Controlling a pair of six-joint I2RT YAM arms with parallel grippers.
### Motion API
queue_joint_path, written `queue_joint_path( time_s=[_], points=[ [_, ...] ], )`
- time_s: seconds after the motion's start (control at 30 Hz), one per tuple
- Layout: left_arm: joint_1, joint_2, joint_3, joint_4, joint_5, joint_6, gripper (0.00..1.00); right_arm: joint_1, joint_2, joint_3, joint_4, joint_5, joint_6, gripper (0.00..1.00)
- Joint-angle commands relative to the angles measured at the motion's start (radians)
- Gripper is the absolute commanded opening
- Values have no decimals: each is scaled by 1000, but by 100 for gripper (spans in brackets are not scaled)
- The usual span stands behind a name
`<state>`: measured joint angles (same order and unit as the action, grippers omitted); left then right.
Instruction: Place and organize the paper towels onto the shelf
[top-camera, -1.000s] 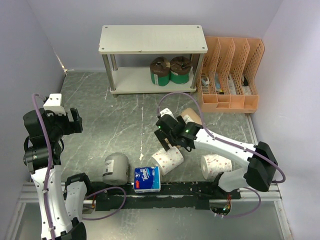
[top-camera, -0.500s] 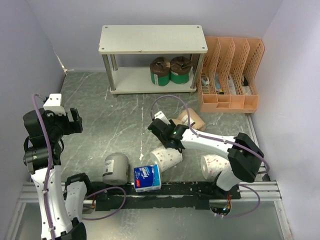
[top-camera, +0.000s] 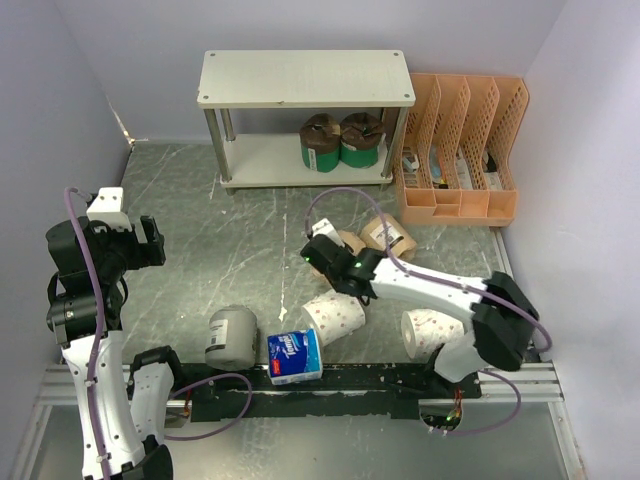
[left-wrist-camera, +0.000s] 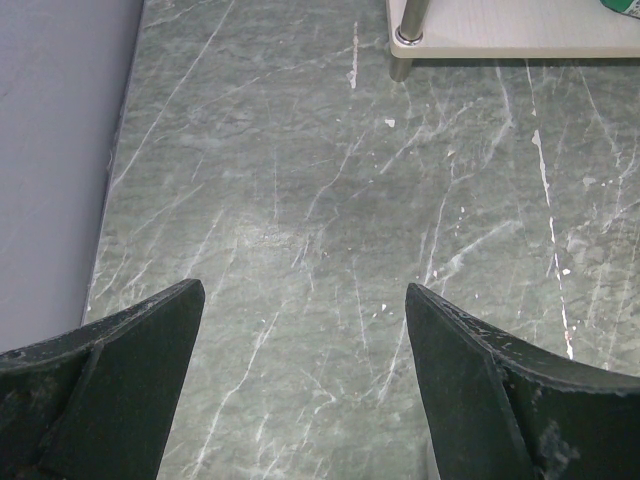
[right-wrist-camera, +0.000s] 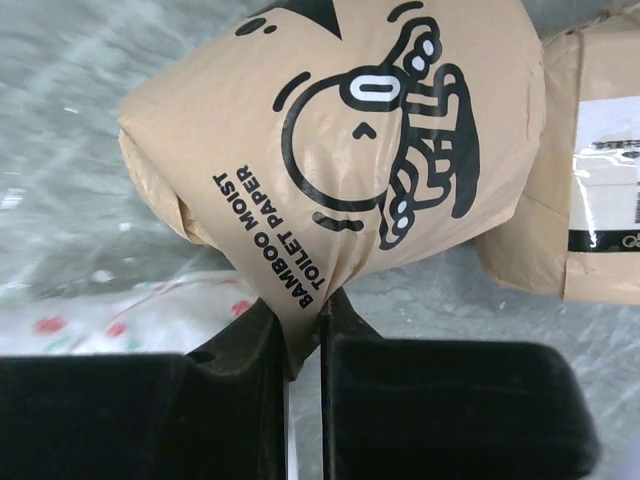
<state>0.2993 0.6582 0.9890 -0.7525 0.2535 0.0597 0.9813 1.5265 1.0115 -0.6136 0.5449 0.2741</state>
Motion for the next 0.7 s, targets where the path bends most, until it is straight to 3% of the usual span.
queue_joint_path(
  time_s=[0.0,0.13,0.3,0.43,0.53,0.6,0.67],
  points=[
    [3,-3,10,10,-1,-3,94,0,-223,14,163,-131,56,0],
    [4,-4,10,10,-4,-4,94,-4,-425,-99,469,-229,144,0],
    [4,-5,10,9,-7,-4,94,-33,-441,-160,722,-296,260,0],
    [4,-7,10,9,-9,-6,94,-129,-347,-238,1034,-493,489,0],
    [4,-10,10,10,-11,-6,94,-223,-209,-303,1416,-638,736,0],
    [4,-11,10,10,-8,-6,94,-267,-82,-278,1680,-685,874,0],
    [4,-8,10,10,-6,-5,94,-301,57,-181,1810,-712,971,0]
  ],
)
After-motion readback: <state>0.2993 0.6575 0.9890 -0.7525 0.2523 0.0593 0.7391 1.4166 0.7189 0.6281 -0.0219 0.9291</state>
